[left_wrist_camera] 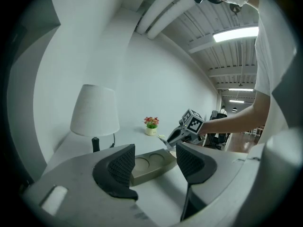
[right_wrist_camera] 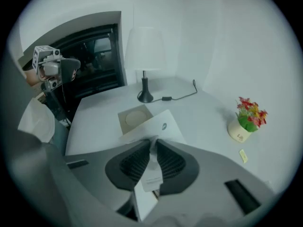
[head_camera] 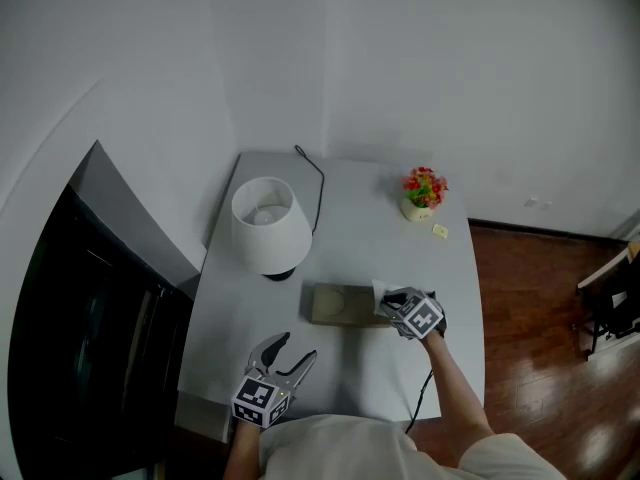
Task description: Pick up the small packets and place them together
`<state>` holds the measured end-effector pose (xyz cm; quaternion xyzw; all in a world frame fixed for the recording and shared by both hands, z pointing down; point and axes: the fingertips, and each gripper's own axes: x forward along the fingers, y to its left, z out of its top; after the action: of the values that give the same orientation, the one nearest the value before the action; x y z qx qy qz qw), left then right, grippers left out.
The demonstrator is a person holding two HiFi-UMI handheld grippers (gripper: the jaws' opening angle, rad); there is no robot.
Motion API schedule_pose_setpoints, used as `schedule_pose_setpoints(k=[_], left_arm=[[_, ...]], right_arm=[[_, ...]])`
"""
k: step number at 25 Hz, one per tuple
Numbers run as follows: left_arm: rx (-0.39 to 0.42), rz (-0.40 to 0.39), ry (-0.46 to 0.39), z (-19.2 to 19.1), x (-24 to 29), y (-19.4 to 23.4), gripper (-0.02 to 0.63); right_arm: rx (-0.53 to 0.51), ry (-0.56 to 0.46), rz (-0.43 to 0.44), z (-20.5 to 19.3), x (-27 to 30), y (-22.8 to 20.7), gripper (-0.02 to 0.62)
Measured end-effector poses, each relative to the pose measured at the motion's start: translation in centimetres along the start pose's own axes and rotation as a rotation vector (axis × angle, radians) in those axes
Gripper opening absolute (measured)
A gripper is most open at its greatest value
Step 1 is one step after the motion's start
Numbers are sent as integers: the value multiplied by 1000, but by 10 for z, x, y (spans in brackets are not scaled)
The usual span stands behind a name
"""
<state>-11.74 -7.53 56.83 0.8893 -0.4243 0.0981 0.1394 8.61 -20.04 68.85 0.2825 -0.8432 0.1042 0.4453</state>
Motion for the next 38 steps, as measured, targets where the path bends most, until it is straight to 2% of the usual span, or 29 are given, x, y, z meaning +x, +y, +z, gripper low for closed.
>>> schedule_pose_setpoints(k=[3, 6, 10, 13, 16, 17, 18, 20, 21, 23, 28, 30, 34, 37, 38], left_arm=[[-2, 5, -3, 0, -6, 3, 276], [-5, 21, -9, 1, -14, 11, 276], [-18, 63, -31, 7, -27, 30, 271], [-38, 82, -49, 10, -33, 40, 259], [-39, 78, -45, 9, -33, 43, 259], [-39, 74, -43, 8, -32, 42, 259], [-38, 68, -41, 7, -32, 41, 259], [-38, 55, -42, 7, -30, 36, 259], [-38, 48, -45, 8, -29, 34, 259], [-41, 35, -56, 10, -28, 32, 259], [-17, 3, -86, 24, -21, 20, 258], [17, -11, -106, 36, -18, 13, 258], [58, -31, -176, 66, -13, 0, 256], [64, -51, -233, 86, -8, -9, 255], [67, -58, -250, 90, -6, -12, 255]], right_arm=[[19, -55, 35, 53, 33, 38, 55], [49, -45, 65, 84, 69, 66, 55], [46, 24, 65, 88, 104, 82, 55], [25, 24, 67, 90, 114, 87, 49], [-41, 43, 102, 88, 120, 100, 49], [-63, 45, 91, 88, 119, 100, 49], [-75, 39, 68, 88, 118, 98, 79], [-56, -1, 19, 88, 110, 91, 94], [-26, -48, 4, 90, 103, 88, 98], [67, -208, -12, 102, 76, 81, 100], [331, -804, -22, 137, -54, 64, 101], [418, -961, -72, 134, -109, 55, 101], [532, -1109, -242, 114, -198, 45, 100], [512, -1119, -386, 94, -235, 46, 101], [495, -1100, -430, 87, -241, 47, 148]])
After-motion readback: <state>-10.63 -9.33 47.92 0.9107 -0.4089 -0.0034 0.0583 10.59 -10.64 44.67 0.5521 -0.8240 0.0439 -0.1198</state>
